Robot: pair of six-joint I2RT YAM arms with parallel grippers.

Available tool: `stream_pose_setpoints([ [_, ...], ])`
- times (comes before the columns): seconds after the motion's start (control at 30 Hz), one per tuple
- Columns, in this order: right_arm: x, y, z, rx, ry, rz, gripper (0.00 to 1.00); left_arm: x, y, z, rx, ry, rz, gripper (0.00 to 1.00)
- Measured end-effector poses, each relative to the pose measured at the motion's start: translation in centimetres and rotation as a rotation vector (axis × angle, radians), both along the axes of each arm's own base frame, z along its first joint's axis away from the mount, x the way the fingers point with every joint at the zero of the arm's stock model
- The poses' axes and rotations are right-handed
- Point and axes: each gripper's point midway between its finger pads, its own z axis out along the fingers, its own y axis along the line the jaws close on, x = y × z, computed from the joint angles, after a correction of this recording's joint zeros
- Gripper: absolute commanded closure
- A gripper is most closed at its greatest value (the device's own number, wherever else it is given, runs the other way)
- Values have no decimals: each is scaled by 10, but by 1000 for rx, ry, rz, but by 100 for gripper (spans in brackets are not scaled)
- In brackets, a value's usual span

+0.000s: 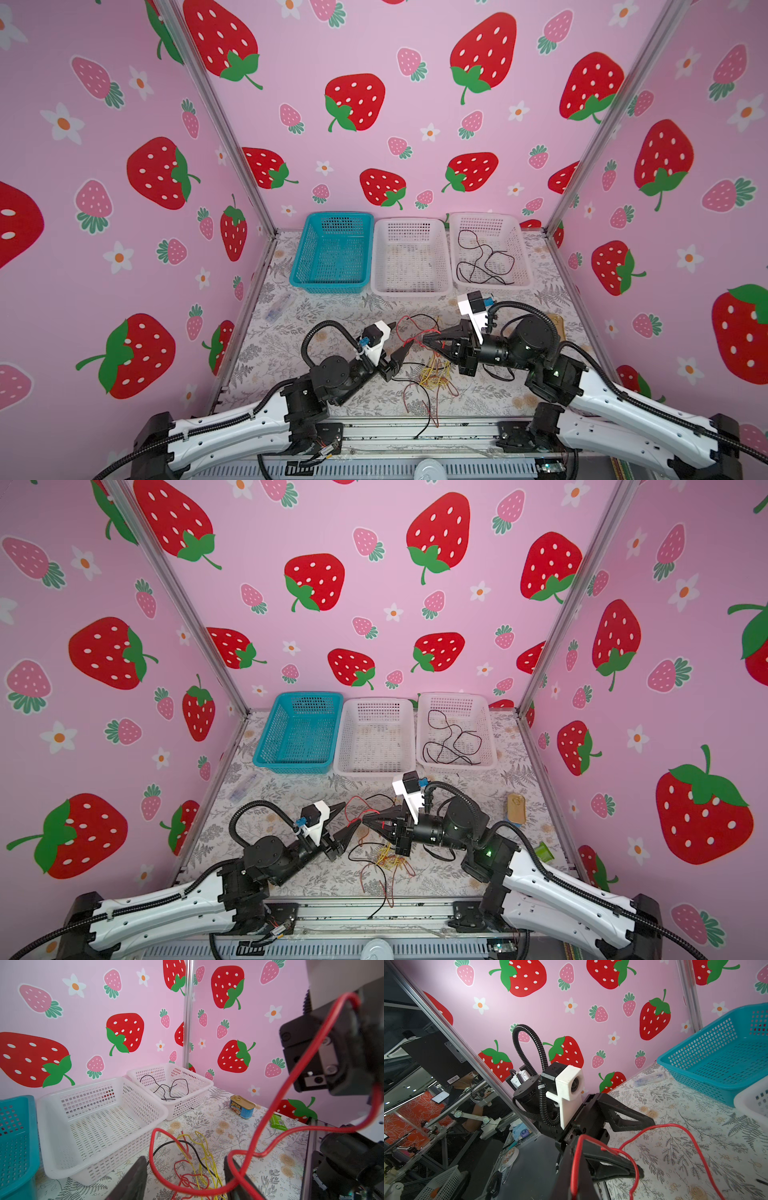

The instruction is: Untangle the cables

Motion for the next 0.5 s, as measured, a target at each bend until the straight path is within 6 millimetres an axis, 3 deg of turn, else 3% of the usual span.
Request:
stream_pose_setpoints([
  [0.3, 0, 6, -13, -26, 39, 21, 100, -8, -1, 5, 18, -43, -21, 42],
  [0.5, -1, 6, -14, -32, 49, 22, 100, -9, 4, 8, 24, -62, -13, 52],
])
